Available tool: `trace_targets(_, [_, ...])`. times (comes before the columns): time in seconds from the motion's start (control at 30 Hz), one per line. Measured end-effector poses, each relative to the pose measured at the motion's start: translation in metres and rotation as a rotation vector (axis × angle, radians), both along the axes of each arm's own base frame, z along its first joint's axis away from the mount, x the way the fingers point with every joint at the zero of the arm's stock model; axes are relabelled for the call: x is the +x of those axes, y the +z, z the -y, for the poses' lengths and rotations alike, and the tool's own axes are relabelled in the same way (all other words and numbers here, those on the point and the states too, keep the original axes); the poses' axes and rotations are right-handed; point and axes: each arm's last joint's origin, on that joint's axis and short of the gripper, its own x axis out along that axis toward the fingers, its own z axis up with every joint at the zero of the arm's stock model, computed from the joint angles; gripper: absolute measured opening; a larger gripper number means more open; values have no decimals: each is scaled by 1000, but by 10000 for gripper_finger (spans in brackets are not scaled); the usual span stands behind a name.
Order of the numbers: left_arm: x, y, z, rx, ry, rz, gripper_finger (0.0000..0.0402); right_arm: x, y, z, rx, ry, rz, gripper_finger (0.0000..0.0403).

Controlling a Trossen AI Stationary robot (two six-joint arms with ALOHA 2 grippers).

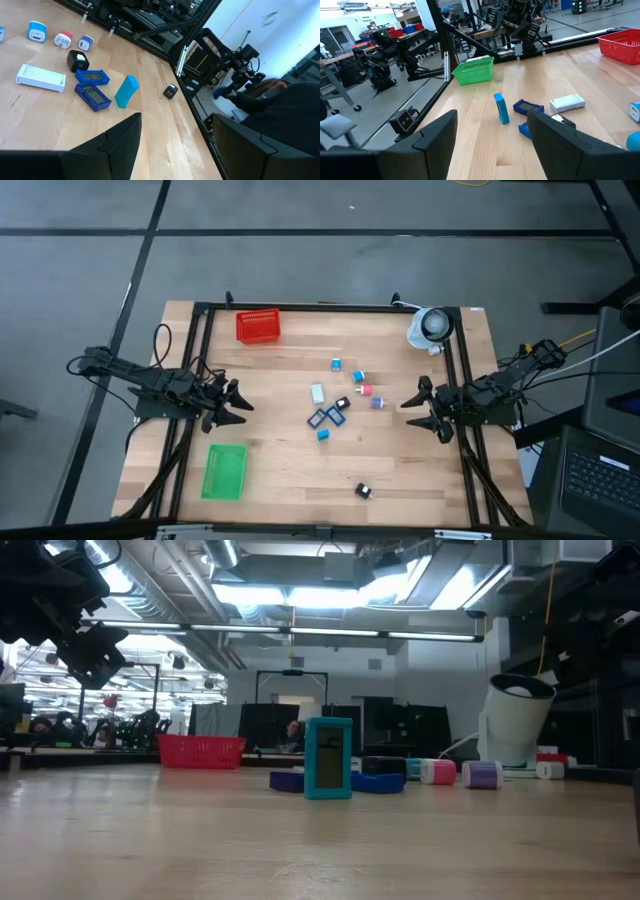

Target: Pick & Place Office items

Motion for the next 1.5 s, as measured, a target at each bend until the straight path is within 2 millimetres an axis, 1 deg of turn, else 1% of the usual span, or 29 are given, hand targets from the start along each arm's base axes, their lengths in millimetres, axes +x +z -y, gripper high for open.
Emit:
trace_targets(0.33, [0, 0, 0, 0, 0, 0, 239, 0, 0, 0, -2, 0, 0, 247])
trace_targets(0.53, [0, 0, 0, 0, 0, 1, 239, 0, 1, 0, -128, 7, 38, 247])
trace_targets(0.63, [0, 0, 0, 0, 0, 0, 239, 0, 1, 0, -119, 5, 39, 247])
trace_targets(0.77, [0, 0, 0, 4, 5, 3, 239, 0, 7, 0, -71, 0, 85, 247])
trace_targets(0.97, [1, 2, -7, 41, 227, 35, 239, 0, 7, 0, -60, 4, 90, 247])
trace_targets(1.03, [2, 3, -8, 44, 289, 38, 239, 0, 8, 0, -84, -6, 106, 247])
trace_targets(1.13, [1, 7, -14, 45, 475, 80, 239, 1, 14, 2, -70, -64, 153, 247])
trace_targets(1.2, [1, 11, -17, 32, 580, 114, 239, 0, 18, 4, -27, -113, 185, 247])
trace_targets(1.27, [0, 13, -17, 74, 593, 128, 239, 0, 23, 6, 17, -171, 222, 247])
trace_targets(1.4, [0, 12, -19, 180, 653, 121, 239, -1, 27, 10, 15, -315, 251, 247])
trace_targets(1.5, [0, 14, -17, 185, 594, 145, 239, -1, 26, 14, 8, -444, 227, 247])
